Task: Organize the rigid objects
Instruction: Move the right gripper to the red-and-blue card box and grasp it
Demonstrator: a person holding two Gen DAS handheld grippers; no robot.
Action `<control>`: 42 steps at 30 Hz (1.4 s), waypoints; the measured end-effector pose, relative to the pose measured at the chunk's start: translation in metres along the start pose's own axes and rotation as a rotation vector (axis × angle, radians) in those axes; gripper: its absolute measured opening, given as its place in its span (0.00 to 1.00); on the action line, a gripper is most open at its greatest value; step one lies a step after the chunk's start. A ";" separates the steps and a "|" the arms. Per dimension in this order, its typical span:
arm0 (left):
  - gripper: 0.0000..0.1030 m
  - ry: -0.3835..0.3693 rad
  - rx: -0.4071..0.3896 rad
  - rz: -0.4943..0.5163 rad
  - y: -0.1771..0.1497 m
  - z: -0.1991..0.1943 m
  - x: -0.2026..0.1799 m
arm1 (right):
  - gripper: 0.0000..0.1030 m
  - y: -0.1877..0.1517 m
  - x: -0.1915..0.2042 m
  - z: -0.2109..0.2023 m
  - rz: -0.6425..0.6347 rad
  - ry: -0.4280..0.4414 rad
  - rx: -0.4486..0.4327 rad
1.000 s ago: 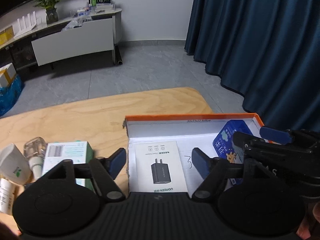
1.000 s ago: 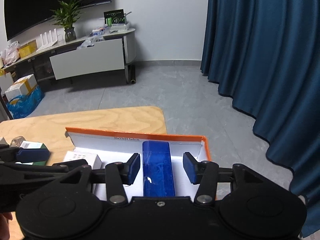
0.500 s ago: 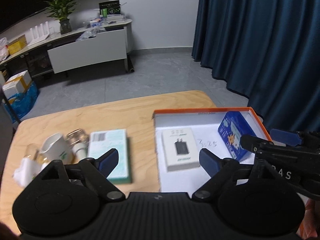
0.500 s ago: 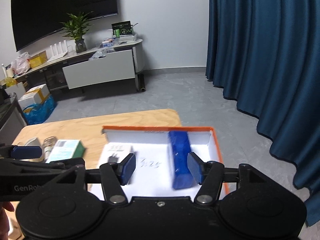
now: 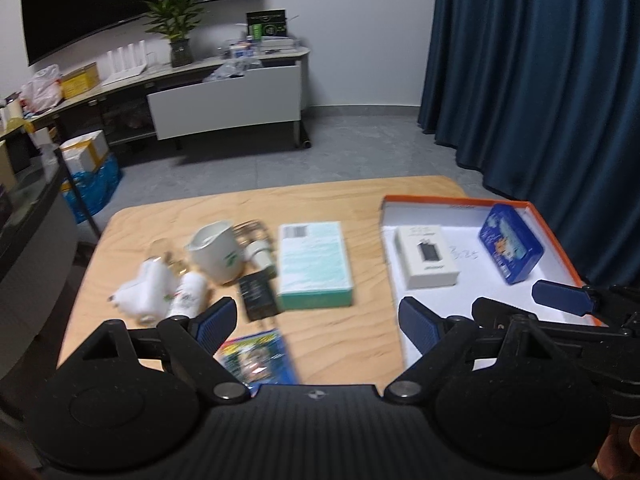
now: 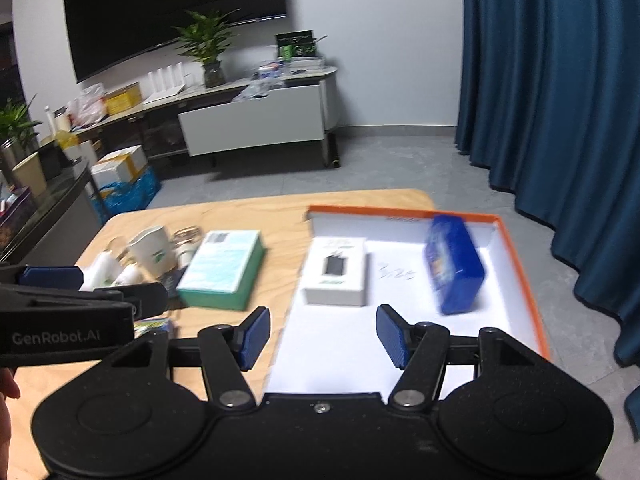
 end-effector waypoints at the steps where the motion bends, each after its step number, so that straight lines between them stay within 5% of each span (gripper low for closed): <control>1: 0.87 0.008 -0.001 -0.006 -0.004 -0.003 0.006 | 0.70 -0.003 0.006 -0.001 0.003 0.011 0.003; 20: 0.87 0.125 0.045 -0.107 -0.059 -0.024 0.115 | 0.71 -0.049 0.124 0.015 -0.073 0.169 0.096; 42: 0.88 0.146 0.057 -0.108 -0.055 0.023 0.178 | 0.74 -0.069 0.160 0.071 -0.099 0.185 0.196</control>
Point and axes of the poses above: each gripper's, at about its wrist camera, not at the fingertips, and z roughly the way its jaws point, x to its left, y to its top, the point moved 8 cm from there along z, roughly the way its jaws point, and after that the axes turned 5 degrees about -x, right-handed, at the moved point
